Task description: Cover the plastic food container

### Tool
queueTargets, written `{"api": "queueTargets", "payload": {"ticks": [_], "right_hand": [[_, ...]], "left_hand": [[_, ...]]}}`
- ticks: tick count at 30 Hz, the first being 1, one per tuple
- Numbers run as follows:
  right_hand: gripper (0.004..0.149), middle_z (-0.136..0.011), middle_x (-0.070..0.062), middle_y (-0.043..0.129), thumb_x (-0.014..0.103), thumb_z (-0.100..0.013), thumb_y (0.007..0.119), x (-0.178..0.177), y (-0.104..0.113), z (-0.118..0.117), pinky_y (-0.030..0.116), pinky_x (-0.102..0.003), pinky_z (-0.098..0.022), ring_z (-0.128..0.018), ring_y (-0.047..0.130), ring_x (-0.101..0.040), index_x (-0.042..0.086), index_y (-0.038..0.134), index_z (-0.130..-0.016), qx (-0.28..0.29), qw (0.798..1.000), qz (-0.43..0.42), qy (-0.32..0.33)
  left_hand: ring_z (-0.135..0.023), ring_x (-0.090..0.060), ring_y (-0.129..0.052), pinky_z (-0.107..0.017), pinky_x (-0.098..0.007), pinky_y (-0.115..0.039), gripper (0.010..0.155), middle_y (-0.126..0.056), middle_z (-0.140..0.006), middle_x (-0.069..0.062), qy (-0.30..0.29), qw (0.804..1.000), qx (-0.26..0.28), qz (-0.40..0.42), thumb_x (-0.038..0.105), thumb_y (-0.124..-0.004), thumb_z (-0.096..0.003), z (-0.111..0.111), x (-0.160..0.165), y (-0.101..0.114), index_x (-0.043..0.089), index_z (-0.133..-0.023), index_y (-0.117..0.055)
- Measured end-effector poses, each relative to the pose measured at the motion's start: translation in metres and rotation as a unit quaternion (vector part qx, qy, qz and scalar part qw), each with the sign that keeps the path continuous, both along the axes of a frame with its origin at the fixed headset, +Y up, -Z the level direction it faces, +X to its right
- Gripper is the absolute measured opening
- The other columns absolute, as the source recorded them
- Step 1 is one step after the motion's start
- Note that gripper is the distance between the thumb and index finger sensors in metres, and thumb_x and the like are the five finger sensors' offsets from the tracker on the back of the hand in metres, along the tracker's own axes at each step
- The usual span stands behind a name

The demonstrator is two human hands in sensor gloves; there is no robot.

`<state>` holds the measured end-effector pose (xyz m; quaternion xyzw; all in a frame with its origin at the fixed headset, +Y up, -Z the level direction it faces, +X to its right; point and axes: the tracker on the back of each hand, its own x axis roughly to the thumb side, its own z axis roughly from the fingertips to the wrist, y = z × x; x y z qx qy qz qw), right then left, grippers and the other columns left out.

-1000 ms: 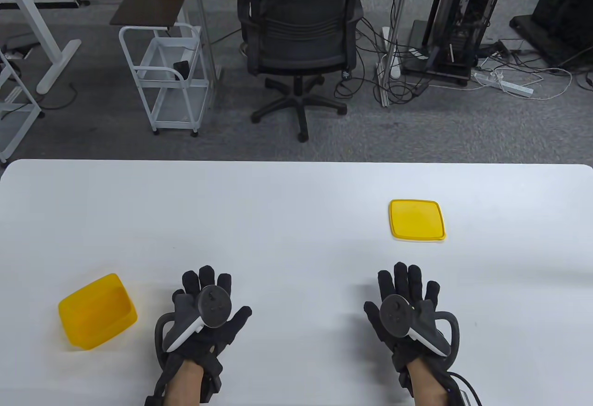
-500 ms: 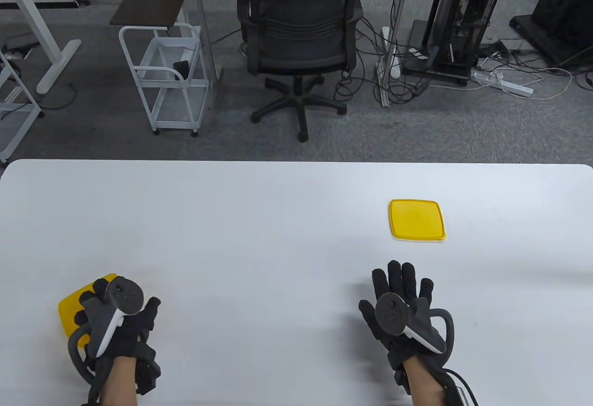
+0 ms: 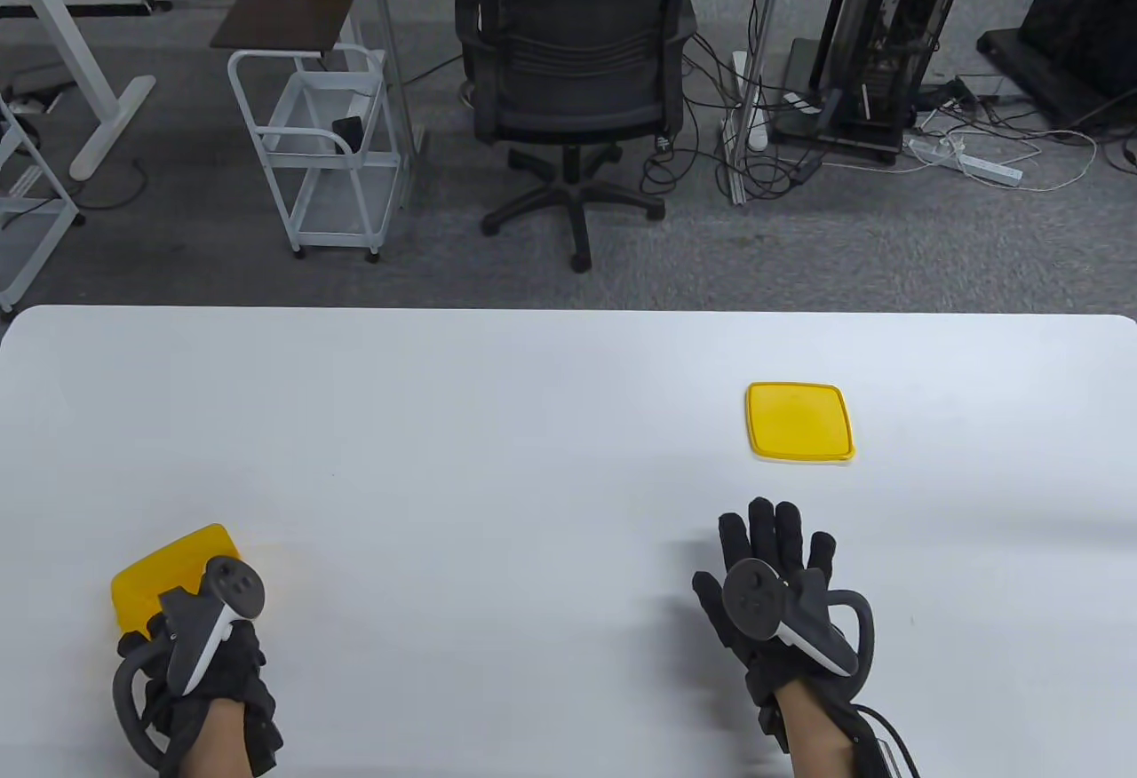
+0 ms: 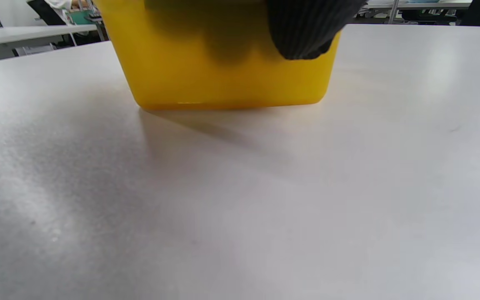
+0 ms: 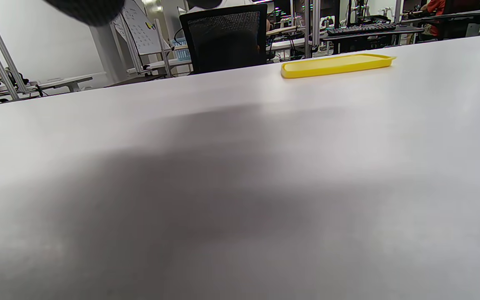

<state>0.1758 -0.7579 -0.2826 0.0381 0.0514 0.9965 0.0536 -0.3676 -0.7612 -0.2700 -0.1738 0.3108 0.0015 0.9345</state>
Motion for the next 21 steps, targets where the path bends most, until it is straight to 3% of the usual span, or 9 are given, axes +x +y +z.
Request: {"api": "queueTargets", "payload": {"ticks": [5, 10, 17, 21], "right_hand": [[0.074, -0.122, -0.023, 0.016, 0.059, -0.064, 0.049, 0.000, 0.001, 0.000, 0.018, -0.072, -0.078, -0.108, 0.008, -0.046, 0.016, 0.023, -0.119, 0.001, 1.000, 0.002, -0.001], [0.074, -0.122, -0.024, 0.017, 0.059, -0.064, 0.049, 0.000, 0.000, 0.000, 0.018, -0.072, -0.077, -0.108, 0.008, -0.046, 0.015, 0.024, -0.119, 0.004, 1.000, 0.002, -0.001], [0.074, -0.122, -0.024, 0.017, 0.059, -0.064, 0.049, -0.001, 0.001, 0.001, 0.018, -0.072, -0.077, -0.108, 0.008, -0.046, 0.015, 0.024, -0.119, 0.008, 1.000, 0.000, 0.001], [0.075, -0.122, -0.024, 0.017, 0.059, -0.064, 0.050, -0.001, 0.000, 0.001, 0.018, -0.072, -0.077, -0.108, 0.008, -0.046, 0.015, 0.024, -0.119, 0.007, 1.000, 0.000, 0.002]], "left_hand": [[-0.110, -0.034, -0.058, -0.086, -0.066, -0.032, 0.041, -0.070, -0.113, -0.004, 0.005, 0.997, 0.005, -0.073, 0.031, -0.066, -0.0636, -0.003, 0.007, 0.004, 0.032, -0.105, -0.062], [-0.107, -0.033, -0.064, -0.086, -0.065, -0.037, 0.042, -0.073, -0.111, -0.004, -0.020, 0.995, 0.038, -0.092, 0.031, -0.066, -0.0634, -0.005, 0.022, 0.014, 0.033, -0.105, -0.062], [-0.102, -0.031, -0.069, -0.085, -0.065, -0.042, 0.042, -0.077, -0.106, -0.003, -0.138, 0.984, 0.064, -0.092, 0.032, -0.068, -0.0625, -0.017, 0.076, 0.033, 0.034, -0.105, -0.065], [-0.101, -0.031, -0.071, -0.085, -0.063, -0.045, 0.043, -0.078, -0.106, -0.003, -0.206, 0.973, 0.083, -0.058, 0.032, -0.069, -0.0623, -0.024, 0.124, 0.044, 0.033, -0.105, -0.066]]}}
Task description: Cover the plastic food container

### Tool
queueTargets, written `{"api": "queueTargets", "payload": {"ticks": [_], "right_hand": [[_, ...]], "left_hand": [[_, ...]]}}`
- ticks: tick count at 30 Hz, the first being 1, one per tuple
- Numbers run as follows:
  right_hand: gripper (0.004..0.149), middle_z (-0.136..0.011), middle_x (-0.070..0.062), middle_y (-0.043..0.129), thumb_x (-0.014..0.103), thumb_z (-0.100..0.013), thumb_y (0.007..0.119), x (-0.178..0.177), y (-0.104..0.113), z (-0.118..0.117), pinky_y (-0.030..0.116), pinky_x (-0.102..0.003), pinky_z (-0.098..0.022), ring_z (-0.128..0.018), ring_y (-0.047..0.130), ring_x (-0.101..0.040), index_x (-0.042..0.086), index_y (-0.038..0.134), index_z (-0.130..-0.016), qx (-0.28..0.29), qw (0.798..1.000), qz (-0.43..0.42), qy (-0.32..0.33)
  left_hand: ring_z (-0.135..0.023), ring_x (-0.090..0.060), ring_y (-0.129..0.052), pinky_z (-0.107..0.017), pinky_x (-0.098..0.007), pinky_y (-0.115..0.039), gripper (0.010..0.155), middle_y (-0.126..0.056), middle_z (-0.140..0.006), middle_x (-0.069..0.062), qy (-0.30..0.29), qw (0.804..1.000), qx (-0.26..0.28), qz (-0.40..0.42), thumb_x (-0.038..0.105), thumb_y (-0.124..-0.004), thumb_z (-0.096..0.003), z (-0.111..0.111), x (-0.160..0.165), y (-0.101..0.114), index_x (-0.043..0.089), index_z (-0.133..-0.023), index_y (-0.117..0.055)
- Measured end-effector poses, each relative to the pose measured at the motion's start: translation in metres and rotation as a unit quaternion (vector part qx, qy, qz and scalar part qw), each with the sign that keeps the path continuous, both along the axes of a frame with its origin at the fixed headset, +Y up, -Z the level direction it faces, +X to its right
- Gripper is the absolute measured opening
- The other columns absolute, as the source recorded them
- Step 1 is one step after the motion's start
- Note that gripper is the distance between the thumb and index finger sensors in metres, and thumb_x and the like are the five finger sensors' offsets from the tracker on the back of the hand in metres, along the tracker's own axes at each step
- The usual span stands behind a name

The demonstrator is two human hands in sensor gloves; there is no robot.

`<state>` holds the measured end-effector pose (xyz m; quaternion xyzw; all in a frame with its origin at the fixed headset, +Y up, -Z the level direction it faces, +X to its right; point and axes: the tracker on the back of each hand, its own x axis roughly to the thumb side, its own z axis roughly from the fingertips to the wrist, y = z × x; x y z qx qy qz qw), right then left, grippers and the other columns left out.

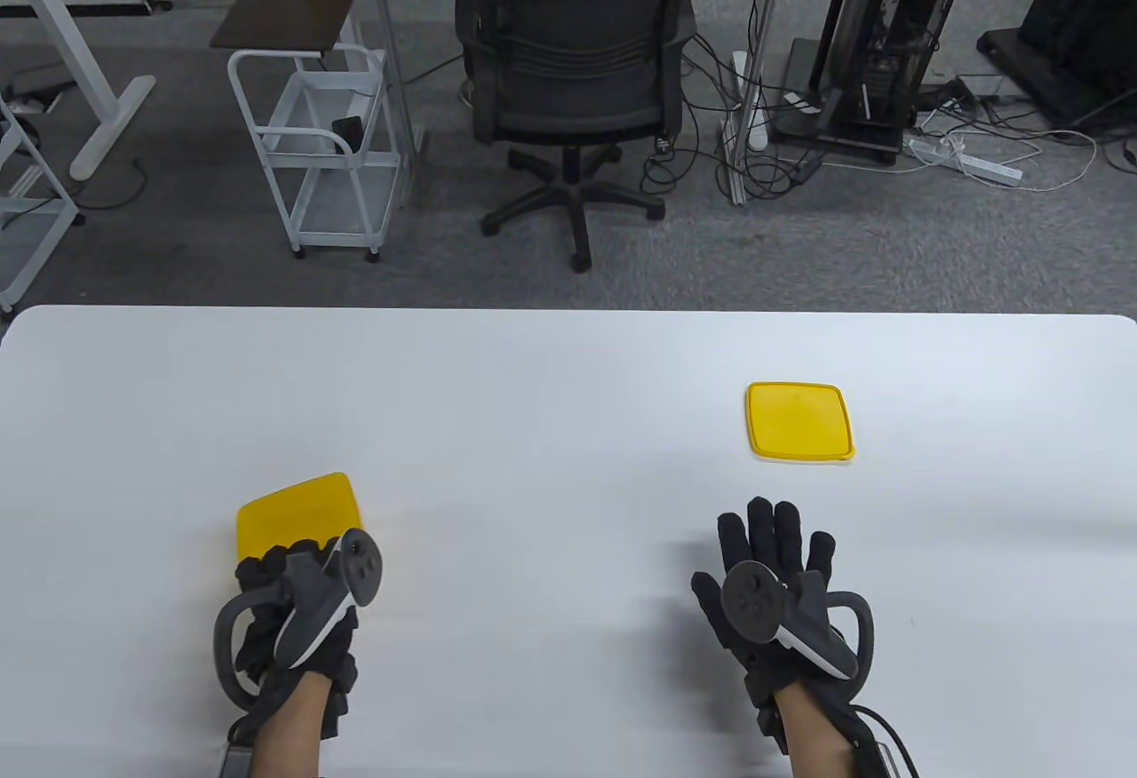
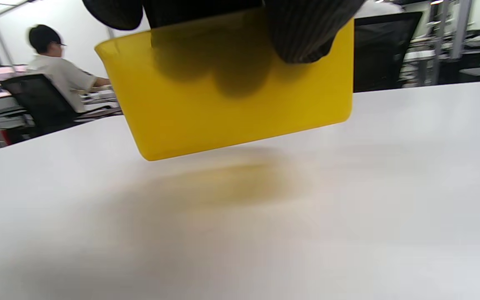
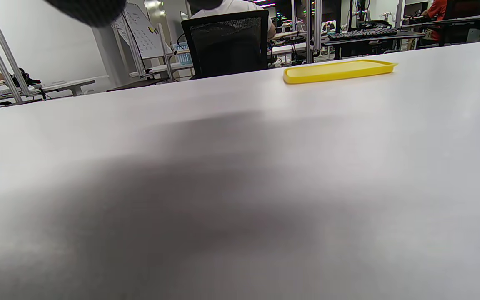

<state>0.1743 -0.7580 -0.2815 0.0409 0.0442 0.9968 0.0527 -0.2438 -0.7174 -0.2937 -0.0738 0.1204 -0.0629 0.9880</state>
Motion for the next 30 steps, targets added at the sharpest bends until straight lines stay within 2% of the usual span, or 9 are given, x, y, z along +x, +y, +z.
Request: {"api": "queueTargets", "payload": {"ticks": [5, 9, 14, 18, 25, 30], "right_hand": [[0.074, -0.122, -0.024, 0.017, 0.059, -0.064, 0.050, 0.001, 0.000, 0.000, 0.018, -0.072, -0.077, -0.108, 0.008, -0.046, 0.015, 0.024, -0.119, -0.001, 1.000, -0.005, -0.001], [0.074, -0.122, -0.024, 0.017, 0.059, -0.064, 0.050, 0.002, 0.000, 0.000, 0.018, -0.072, -0.077, -0.108, 0.008, -0.046, 0.015, 0.024, -0.119, 0.001, 1.000, -0.006, -0.002], [0.074, -0.122, -0.024, 0.017, 0.059, -0.064, 0.050, 0.002, 0.001, 0.000, 0.018, -0.072, -0.077, -0.108, 0.008, -0.046, 0.015, 0.024, -0.119, 0.000, 1.000, -0.005, -0.002], [0.074, -0.122, -0.024, 0.017, 0.059, -0.064, 0.050, 0.002, 0.001, 0.000, 0.018, -0.072, -0.077, -0.108, 0.008, -0.046, 0.015, 0.024, -0.119, 0.001, 1.000, -0.006, -0.003], [0.074, -0.122, -0.024, 0.017, 0.059, -0.064, 0.050, 0.004, 0.001, -0.001, 0.018, -0.072, -0.077, -0.108, 0.008, -0.046, 0.015, 0.024, -0.119, -0.001, 1.000, -0.004, -0.007], [0.074, -0.122, -0.024, 0.017, 0.059, -0.064, 0.050, 0.004, 0.001, -0.001, 0.018, -0.072, -0.077, -0.108, 0.008, -0.046, 0.015, 0.024, -0.119, 0.000, 1.000, -0.003, -0.005]], "left_hand": [[-0.099, -0.030, -0.072, -0.084, -0.062, -0.047, 0.043, -0.079, -0.105, -0.003, -0.104, 0.994, -0.005, 0.034, 0.032, -0.069, -0.0620, -0.004, 0.077, 0.009, 0.034, -0.105, -0.067], [-0.099, -0.030, -0.073, -0.083, -0.062, -0.049, 0.043, -0.080, -0.104, -0.002, -0.175, 0.984, 0.000, 0.027, 0.033, -0.070, -0.0619, 0.000, 0.129, 0.010, 0.035, -0.105, -0.067], [-0.098, -0.029, -0.074, -0.083, -0.062, -0.049, 0.043, -0.081, -0.103, -0.002, -0.217, 0.976, -0.008, 0.021, 0.033, -0.070, -0.0617, -0.003, 0.173, -0.002, 0.035, -0.105, -0.068], [-0.097, -0.029, -0.075, -0.083, -0.062, -0.050, 0.044, -0.081, -0.102, -0.002, -0.231, 0.972, -0.018, 0.026, 0.033, -0.070, -0.0617, -0.008, 0.192, -0.015, 0.034, -0.105, -0.067], [-0.097, -0.028, -0.076, -0.084, -0.061, -0.050, 0.043, -0.082, -0.103, -0.001, -0.258, 0.965, -0.039, -0.001, 0.032, -0.069, -0.0617, -0.010, 0.207, -0.032, 0.033, -0.105, -0.068], [-0.109, -0.032, -0.066, -0.085, -0.065, -0.043, 0.050, -0.071, -0.116, -0.004, -0.269, 0.962, -0.046, 0.008, 0.040, -0.067, -0.0609, -0.006, 0.200, -0.028, 0.030, -0.110, -0.060]]}}
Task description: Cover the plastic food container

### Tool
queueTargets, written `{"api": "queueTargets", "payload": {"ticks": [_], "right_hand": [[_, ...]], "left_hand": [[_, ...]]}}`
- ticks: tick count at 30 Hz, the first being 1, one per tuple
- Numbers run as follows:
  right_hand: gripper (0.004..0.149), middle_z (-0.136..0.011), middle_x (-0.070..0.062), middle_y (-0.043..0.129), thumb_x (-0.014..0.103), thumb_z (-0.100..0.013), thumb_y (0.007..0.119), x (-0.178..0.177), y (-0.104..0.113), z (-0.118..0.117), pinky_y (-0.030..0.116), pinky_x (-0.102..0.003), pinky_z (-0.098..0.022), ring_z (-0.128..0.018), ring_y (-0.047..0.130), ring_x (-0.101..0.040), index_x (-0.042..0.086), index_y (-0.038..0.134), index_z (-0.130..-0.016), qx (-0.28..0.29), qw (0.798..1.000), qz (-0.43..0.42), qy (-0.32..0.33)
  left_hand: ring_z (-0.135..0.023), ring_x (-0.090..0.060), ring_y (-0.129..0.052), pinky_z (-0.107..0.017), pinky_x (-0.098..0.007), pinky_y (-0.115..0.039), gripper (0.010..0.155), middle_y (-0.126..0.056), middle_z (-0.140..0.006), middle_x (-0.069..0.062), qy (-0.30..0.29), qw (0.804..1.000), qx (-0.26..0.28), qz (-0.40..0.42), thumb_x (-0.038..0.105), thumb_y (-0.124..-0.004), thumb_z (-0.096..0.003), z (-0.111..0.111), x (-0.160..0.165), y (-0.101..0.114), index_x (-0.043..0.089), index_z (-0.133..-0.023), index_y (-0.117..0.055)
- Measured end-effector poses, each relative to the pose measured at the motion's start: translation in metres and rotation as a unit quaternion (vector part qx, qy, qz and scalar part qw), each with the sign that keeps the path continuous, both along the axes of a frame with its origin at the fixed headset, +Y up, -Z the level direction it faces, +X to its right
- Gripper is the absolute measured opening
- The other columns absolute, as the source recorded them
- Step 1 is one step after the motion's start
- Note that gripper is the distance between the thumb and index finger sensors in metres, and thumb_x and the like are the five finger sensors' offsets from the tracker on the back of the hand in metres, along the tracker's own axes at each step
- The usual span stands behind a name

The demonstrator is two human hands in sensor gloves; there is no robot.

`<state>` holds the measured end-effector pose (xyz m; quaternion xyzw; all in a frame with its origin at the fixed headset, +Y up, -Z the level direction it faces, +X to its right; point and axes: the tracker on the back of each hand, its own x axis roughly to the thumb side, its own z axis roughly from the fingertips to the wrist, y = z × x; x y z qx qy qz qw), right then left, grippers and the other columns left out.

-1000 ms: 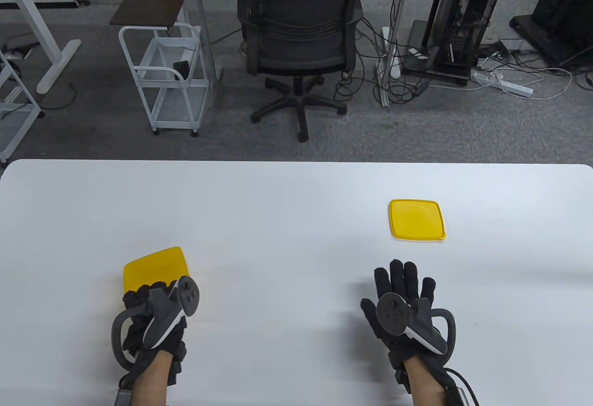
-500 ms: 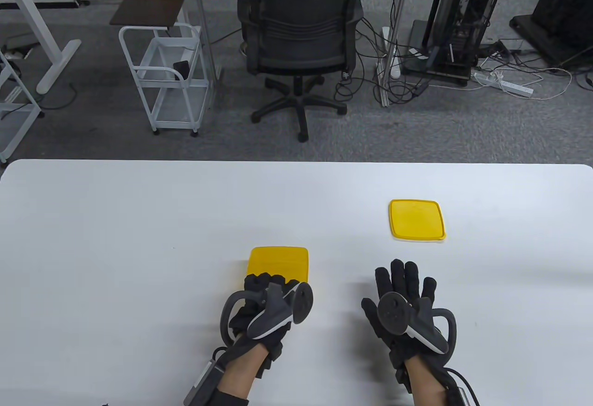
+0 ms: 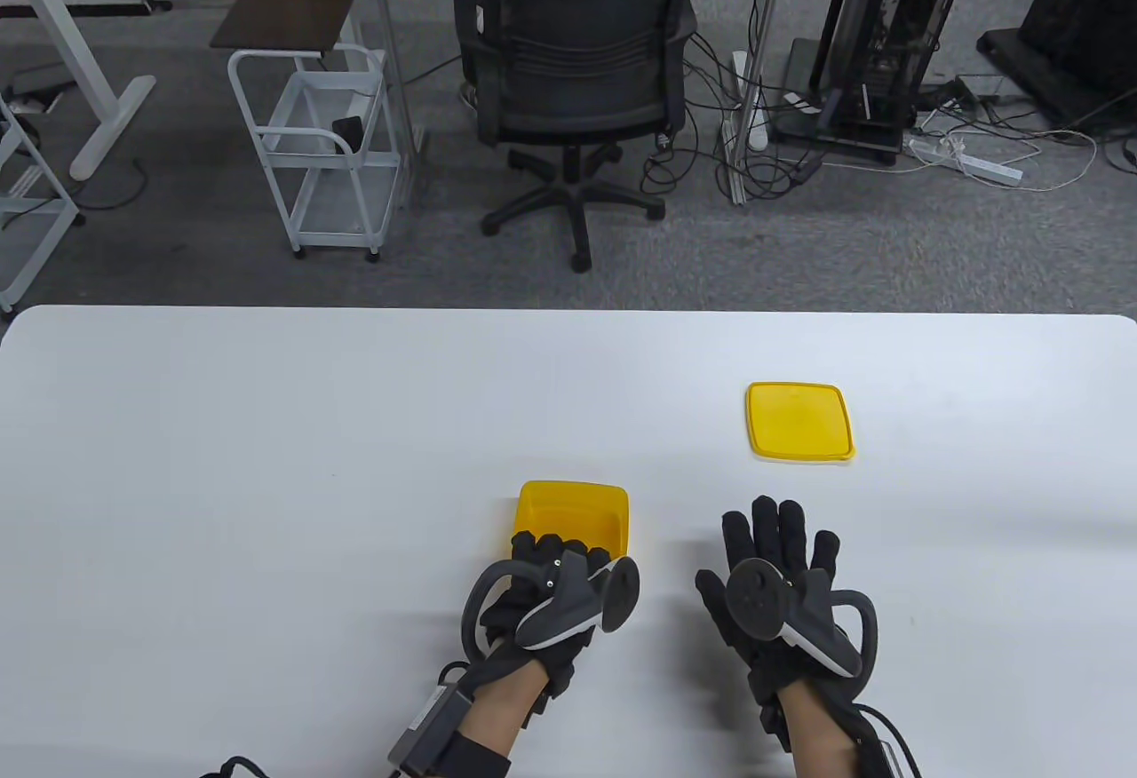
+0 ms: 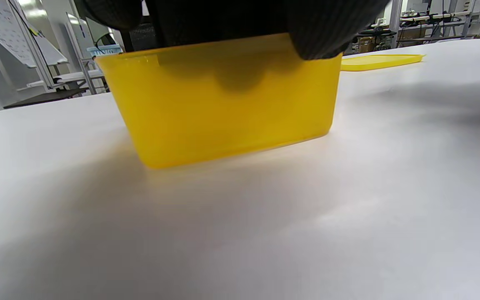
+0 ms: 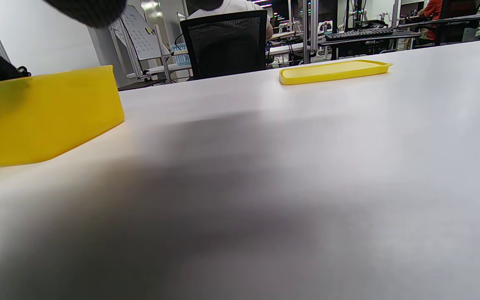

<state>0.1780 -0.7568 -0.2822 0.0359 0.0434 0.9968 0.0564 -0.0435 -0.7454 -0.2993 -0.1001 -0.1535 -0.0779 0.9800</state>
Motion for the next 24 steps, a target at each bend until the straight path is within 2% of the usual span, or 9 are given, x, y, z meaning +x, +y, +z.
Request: {"api": "queueTargets", "payload": {"ticks": [5, 9, 11, 13, 15, 20, 22, 24], "right_hand": [[0.074, -0.122, -0.023, 0.017, 0.059, -0.064, 0.050, 0.000, 0.000, -0.001, 0.018, -0.072, -0.078, -0.108, 0.008, -0.046, 0.015, 0.025, -0.119, -0.002, 1.000, 0.001, -0.001], [0.074, -0.122, -0.024, 0.018, 0.058, -0.064, 0.050, 0.001, 0.000, -0.001, 0.018, -0.072, -0.077, -0.108, 0.008, -0.046, 0.015, 0.025, -0.119, -0.001, 1.000, 0.002, -0.002], [0.074, -0.122, -0.024, 0.018, 0.058, -0.064, 0.050, 0.000, 0.000, 0.000, 0.018, -0.072, -0.078, -0.108, 0.008, -0.046, 0.015, 0.025, -0.119, 0.000, 1.000, 0.004, -0.001], [0.074, -0.122, -0.024, 0.018, 0.058, -0.064, 0.050, -0.001, 0.000, 0.000, 0.018, -0.072, -0.077, -0.108, 0.008, -0.046, 0.015, 0.025, -0.119, -0.001, 1.000, 0.008, 0.000], [0.074, -0.122, -0.024, 0.018, 0.058, -0.064, 0.050, -0.002, 0.000, 0.000, 0.018, -0.072, -0.077, -0.108, 0.008, -0.046, 0.015, 0.025, -0.119, -0.001, 1.000, 0.012, 0.001], [0.074, -0.122, -0.024, 0.018, 0.058, -0.064, 0.050, -0.003, -0.001, 0.002, 0.018, -0.072, -0.077, -0.108, 0.009, -0.046, 0.015, 0.025, -0.119, -0.001, 1.000, 0.010, 0.004], [0.074, -0.122, -0.024, 0.018, 0.058, -0.064, 0.050, -0.003, -0.001, 0.002, 0.018, -0.072, -0.077, -0.108, 0.009, -0.046, 0.015, 0.025, -0.119, -0.001, 1.000, 0.010, 0.003], [0.074, -0.122, -0.024, 0.018, 0.058, -0.064, 0.050, -0.003, -0.002, 0.002, 0.019, -0.072, -0.077, -0.108, 0.009, -0.046, 0.014, 0.025, -0.119, -0.003, 1.000, 0.015, 0.003]], "left_hand": [[-0.120, -0.038, -0.046, -0.087, -0.065, -0.036, 0.062, -0.050, -0.129, -0.008, 0.019, 1.000, 0.010, 0.010, 0.050, -0.063, -0.0593, 0.008, -0.028, 0.023, 0.029, -0.116, -0.047], [-0.123, -0.042, -0.026, -0.087, -0.067, -0.027, 0.072, -0.030, -0.133, -0.010, 0.064, 0.997, 0.021, 0.023, 0.059, -0.057, -0.0567, 0.018, -0.070, 0.041, 0.030, -0.119, -0.035], [-0.122, -0.044, -0.014, -0.085, -0.069, -0.021, 0.079, -0.018, -0.133, -0.013, 0.081, 0.996, 0.016, 0.029, 0.065, -0.056, -0.0545, 0.022, -0.093, 0.043, 0.029, -0.120, -0.029], [-0.116, -0.050, 0.004, -0.078, -0.075, -0.009, 0.089, 0.006, -0.128, -0.015, 0.092, 0.995, -0.015, 0.018, 0.074, -0.051, -0.0519, 0.025, -0.115, 0.040, 0.032, -0.119, -0.010], [-0.110, -0.051, 0.014, -0.076, -0.077, -0.005, 0.094, 0.016, -0.123, -0.016, 0.109, 0.993, -0.021, 0.033, 0.076, -0.050, -0.0508, 0.025, -0.134, 0.032, 0.030, -0.117, -0.002], [-0.107, -0.052, 0.016, -0.074, -0.077, -0.005, 0.093, 0.016, -0.122, -0.018, 0.124, 0.988, -0.051, 0.080, 0.076, -0.049, -0.0515, 0.027, -0.161, 0.003, 0.028, -0.117, -0.002], [-0.106, -0.049, 0.019, -0.074, -0.075, -0.002, 0.093, 0.019, -0.121, -0.017, 0.146, 0.985, -0.068, 0.062, 0.075, -0.049, -0.0511, 0.030, -0.167, 0.004, 0.028, -0.115, 0.000], [-0.108, -0.050, 0.016, -0.075, -0.076, -0.005, 0.091, 0.015, -0.122, -0.017, 0.135, 0.985, -0.041, 0.100, 0.074, -0.049, -0.0516, 0.033, -0.171, 0.006, 0.027, -0.116, -0.005]]}}
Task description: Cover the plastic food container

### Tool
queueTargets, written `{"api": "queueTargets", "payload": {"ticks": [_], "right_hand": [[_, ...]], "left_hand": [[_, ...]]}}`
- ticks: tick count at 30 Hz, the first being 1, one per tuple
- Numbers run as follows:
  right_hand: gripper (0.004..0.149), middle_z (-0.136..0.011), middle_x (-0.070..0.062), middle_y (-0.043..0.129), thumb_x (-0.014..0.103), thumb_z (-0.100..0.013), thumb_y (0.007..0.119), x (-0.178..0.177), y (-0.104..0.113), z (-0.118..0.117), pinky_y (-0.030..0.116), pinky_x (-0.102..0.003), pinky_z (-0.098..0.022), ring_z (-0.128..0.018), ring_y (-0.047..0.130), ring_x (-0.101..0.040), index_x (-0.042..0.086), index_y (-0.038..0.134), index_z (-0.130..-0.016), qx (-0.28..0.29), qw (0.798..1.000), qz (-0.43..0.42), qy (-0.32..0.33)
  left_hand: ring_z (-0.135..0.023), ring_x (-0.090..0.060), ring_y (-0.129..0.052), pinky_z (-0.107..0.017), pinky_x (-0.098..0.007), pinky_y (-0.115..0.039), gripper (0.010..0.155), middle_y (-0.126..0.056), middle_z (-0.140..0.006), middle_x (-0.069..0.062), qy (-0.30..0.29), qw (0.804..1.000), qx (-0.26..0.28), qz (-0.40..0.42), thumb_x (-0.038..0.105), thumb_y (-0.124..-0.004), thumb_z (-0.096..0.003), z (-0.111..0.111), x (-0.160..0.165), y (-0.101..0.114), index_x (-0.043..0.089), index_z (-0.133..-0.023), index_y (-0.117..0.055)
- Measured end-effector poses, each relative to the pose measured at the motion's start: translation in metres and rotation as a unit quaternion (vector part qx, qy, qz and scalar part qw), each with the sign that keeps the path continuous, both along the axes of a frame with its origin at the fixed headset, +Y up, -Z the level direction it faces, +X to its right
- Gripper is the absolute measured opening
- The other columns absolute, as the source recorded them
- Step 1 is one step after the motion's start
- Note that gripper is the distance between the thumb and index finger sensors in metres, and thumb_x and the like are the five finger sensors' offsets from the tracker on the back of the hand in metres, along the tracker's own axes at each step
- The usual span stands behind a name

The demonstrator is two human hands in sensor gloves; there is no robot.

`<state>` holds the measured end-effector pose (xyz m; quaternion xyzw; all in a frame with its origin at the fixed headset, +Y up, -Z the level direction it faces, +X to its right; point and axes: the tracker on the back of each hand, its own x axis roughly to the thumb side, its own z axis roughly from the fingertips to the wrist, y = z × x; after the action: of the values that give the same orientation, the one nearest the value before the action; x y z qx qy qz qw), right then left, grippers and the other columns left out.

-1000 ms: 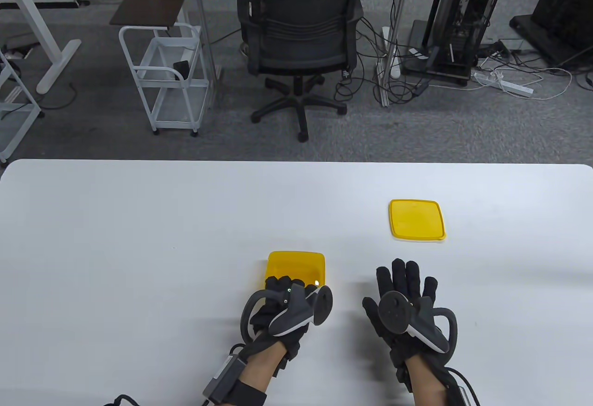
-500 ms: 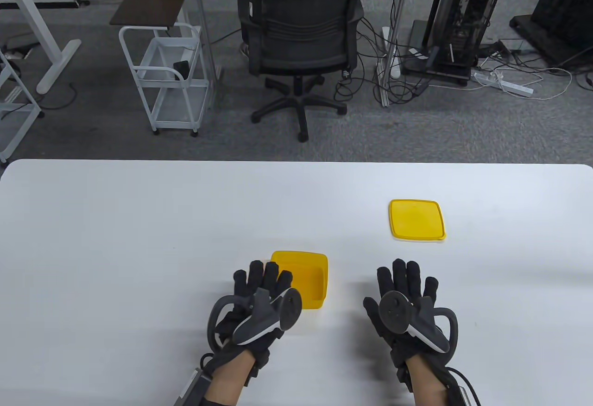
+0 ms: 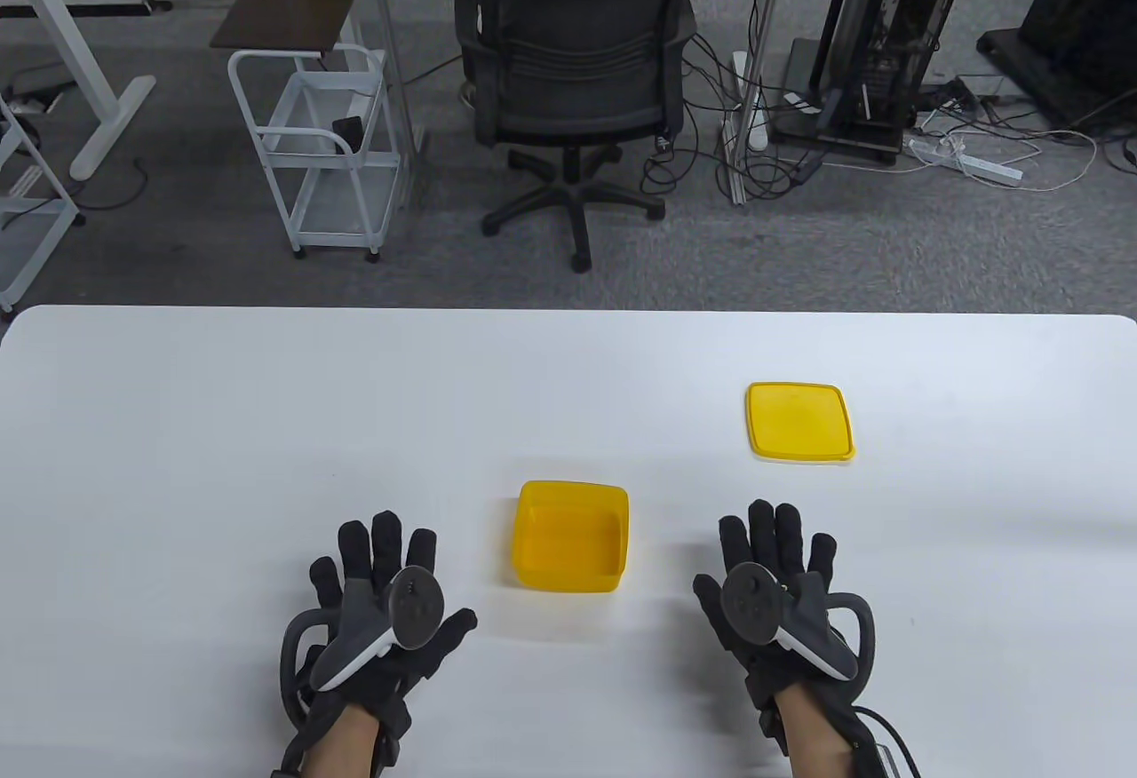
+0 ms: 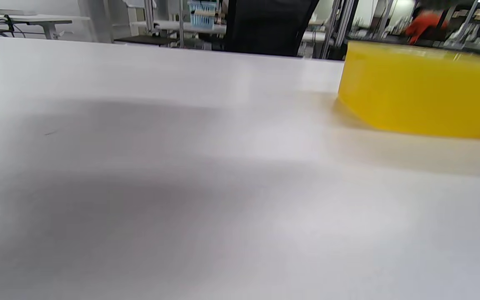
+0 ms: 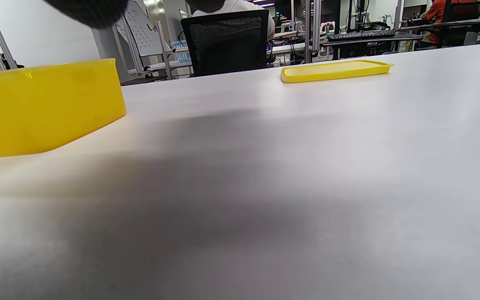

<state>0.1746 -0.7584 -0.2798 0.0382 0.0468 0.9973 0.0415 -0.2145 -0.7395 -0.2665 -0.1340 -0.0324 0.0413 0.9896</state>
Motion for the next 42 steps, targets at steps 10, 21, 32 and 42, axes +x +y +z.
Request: {"api": "queueTargets", "payload": {"ticks": [10, 21, 32, 42], "right_hand": [[0.069, -0.122, -0.022, 0.021, 0.052, -0.066, 0.059, 0.019, 0.009, -0.013, 0.020, -0.071, -0.079, -0.109, 0.011, -0.045, 0.018, 0.030, -0.118, 0.004, 0.999, 0.009, -0.037], [0.061, -0.121, -0.017, 0.049, 0.043, -0.063, 0.076, 0.084, 0.055, -0.103, 0.039, -0.068, -0.084, -0.113, 0.038, -0.042, 0.021, 0.050, -0.114, 0.003, 0.987, 0.097, -0.125], [0.051, -0.108, -0.004, 0.077, 0.040, -0.054, 0.088, 0.107, 0.008, -0.170, 0.058, -0.056, -0.083, -0.103, 0.071, -0.032, 0.028, 0.072, -0.101, -0.010, 0.958, 0.282, -0.054], [0.041, -0.095, 0.001, 0.089, 0.037, -0.051, 0.091, 0.106, -0.021, -0.179, 0.065, -0.048, -0.081, -0.089, 0.084, -0.026, 0.027, 0.080, -0.090, 0.035, 0.939, 0.341, -0.018]], "left_hand": [[-0.109, -0.049, 0.011, -0.076, -0.075, -0.007, 0.090, 0.010, -0.123, -0.019, 0.007, 1.000, -0.004, -0.002, 0.071, -0.050, -0.0526, 0.005, 0.001, 0.000, 0.024, -0.117, -0.008], [-0.110, -0.049, 0.010, -0.076, -0.075, -0.007, 0.089, 0.009, -0.124, -0.019, 0.005, 1.000, -0.007, 0.013, 0.069, -0.050, -0.0533, 0.003, -0.001, 0.001, 0.023, -0.117, -0.010], [-0.109, -0.049, 0.011, -0.076, -0.074, -0.007, 0.088, 0.009, -0.123, -0.019, 0.029, 1.000, -0.011, -0.005, 0.068, -0.051, -0.0536, 0.004, -0.004, -0.002, 0.022, -0.117, -0.011], [-0.109, -0.049, 0.012, -0.076, -0.074, -0.006, 0.088, 0.010, -0.123, -0.019, 0.037, 0.999, -0.034, -0.009, 0.068, -0.051, -0.0539, -0.001, -0.006, -0.011, 0.022, -0.117, -0.010]]}}
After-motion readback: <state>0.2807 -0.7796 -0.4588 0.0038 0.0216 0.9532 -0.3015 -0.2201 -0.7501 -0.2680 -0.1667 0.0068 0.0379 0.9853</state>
